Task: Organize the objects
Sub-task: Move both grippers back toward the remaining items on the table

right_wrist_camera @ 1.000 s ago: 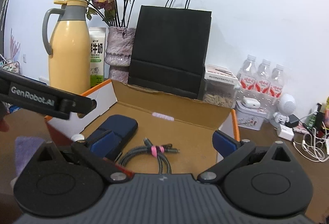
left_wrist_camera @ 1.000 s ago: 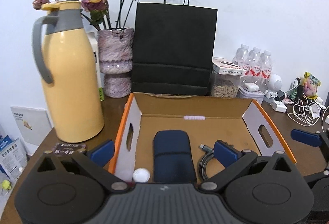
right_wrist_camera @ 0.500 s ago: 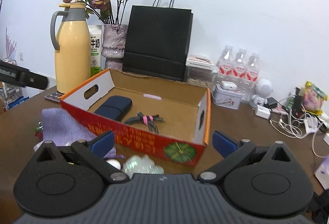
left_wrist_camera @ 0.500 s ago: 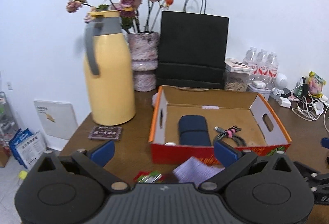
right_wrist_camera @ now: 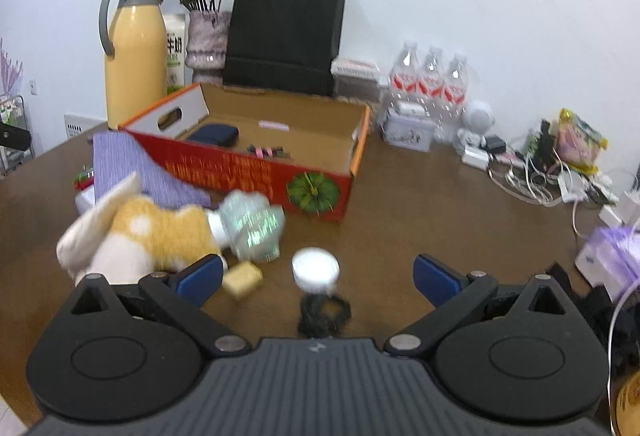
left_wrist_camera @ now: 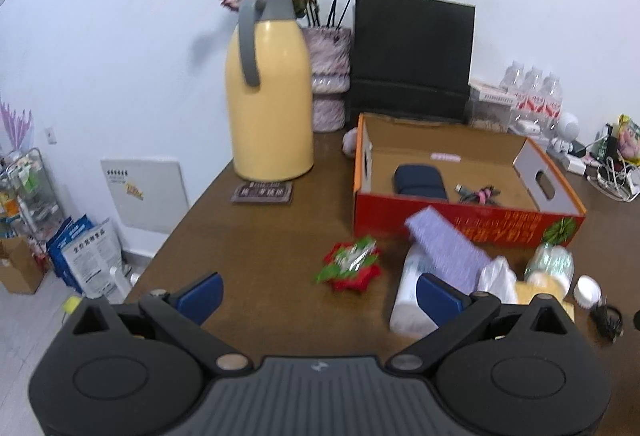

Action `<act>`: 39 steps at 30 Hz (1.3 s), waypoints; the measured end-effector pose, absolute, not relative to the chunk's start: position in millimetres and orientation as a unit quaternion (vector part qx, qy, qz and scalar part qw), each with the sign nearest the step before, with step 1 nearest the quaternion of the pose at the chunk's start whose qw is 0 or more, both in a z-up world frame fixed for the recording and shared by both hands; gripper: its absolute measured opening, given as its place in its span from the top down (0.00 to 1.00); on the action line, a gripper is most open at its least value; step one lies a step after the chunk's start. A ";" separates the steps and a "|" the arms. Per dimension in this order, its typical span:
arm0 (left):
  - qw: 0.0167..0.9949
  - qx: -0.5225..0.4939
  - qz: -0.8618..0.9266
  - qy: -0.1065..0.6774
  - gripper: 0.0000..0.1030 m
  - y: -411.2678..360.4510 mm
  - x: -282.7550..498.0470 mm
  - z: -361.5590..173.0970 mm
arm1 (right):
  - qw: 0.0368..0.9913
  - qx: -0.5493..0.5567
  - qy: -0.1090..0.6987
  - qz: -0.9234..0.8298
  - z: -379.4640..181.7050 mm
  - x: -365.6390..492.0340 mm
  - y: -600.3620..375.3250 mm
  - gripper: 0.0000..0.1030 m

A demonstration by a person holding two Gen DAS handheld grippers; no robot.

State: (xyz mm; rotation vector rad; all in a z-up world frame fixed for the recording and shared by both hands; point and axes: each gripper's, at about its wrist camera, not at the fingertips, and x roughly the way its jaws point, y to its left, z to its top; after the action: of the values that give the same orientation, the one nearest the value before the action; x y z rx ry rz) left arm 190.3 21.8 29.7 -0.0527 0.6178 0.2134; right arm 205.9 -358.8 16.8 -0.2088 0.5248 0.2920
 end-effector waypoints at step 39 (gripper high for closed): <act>0.935 -0.024 0.006 0.354 0.50 -79.5 210.6 -19.7 | 0.936 -0.054 0.314 0.152 -45.2 250.4 -374.1 0.22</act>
State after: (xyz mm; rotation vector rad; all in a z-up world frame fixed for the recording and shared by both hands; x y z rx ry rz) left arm 210.6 -79.5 -19.7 -0.0486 0.7235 0.0118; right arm 250.4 -374.1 -45.2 -0.1106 0.6421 0.3104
